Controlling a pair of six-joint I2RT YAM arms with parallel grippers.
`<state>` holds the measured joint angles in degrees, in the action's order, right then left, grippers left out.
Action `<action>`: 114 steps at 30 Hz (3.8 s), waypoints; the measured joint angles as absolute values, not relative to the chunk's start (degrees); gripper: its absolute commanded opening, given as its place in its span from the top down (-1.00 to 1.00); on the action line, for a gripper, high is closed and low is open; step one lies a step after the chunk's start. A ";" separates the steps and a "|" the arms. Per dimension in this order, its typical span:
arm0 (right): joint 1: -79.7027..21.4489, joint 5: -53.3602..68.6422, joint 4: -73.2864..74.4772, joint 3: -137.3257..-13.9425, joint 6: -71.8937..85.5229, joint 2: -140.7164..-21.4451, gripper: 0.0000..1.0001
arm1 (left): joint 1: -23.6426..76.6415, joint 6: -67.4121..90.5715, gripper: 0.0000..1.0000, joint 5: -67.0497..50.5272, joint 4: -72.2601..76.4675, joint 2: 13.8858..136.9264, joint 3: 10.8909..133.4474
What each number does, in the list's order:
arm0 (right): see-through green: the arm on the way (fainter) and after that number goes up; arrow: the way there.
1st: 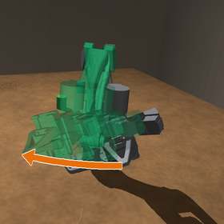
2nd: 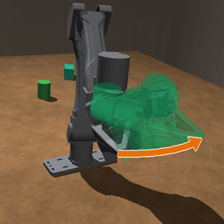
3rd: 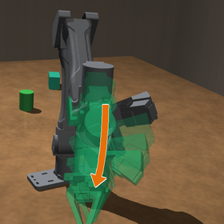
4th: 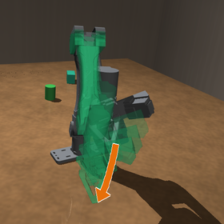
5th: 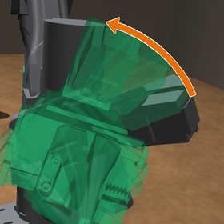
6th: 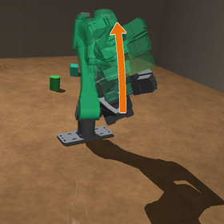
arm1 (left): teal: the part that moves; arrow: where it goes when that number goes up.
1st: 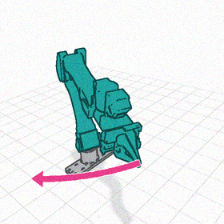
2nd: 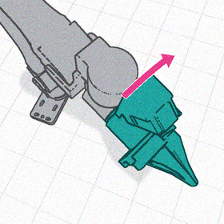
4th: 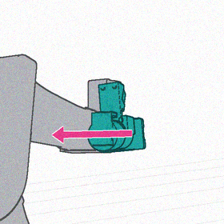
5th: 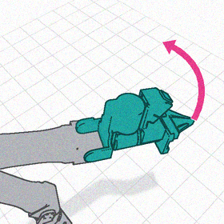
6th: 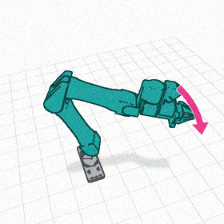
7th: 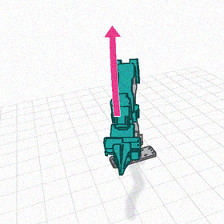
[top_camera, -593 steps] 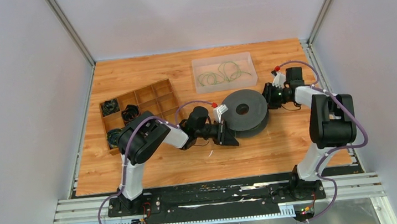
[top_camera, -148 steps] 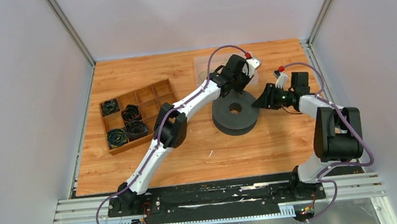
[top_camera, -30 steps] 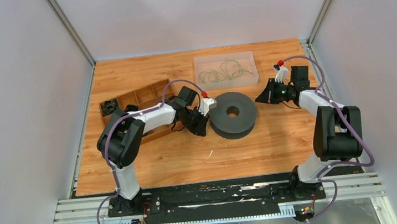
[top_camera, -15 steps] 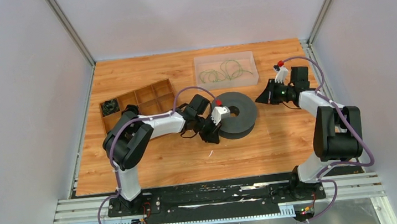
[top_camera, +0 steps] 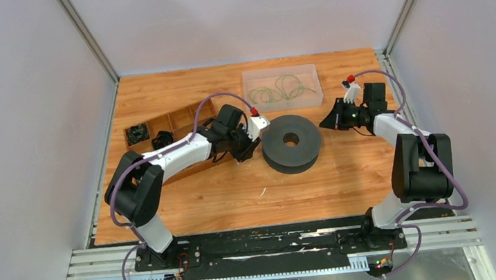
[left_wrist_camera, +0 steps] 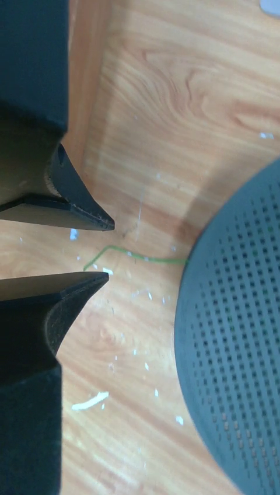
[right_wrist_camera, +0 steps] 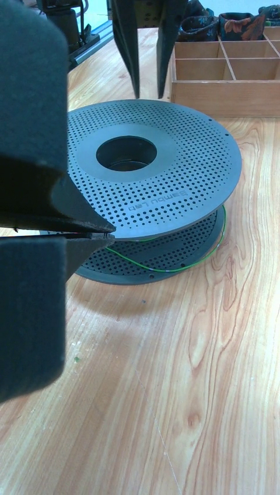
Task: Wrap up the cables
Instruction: Wrap the cable around the cable reel.
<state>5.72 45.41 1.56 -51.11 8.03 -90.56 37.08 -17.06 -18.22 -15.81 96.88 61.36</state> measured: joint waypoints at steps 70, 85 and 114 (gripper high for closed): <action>6.13 40.18 28.38 -48.16 -14.33 -67.57 0.17 | 61.32 -5.30 0.55 -14.57 -2.20 115.63 72.38; 6.55 49.12 39.79 -43.86 -42.72 -72.16 -0.04 | 61.65 -3.88 0.56 -8.58 2.70 117.58 73.17; 5.61 54.68 48.75 -54.06 -50.41 -95.39 -0.07 | 63.13 -3.42 0.53 -1.96 6.94 117.51 71.75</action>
<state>5.61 54.68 48.75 -54.06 -50.41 -95.39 63.13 -3.42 -1.96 6.94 117.51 71.75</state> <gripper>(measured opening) 0.537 0.226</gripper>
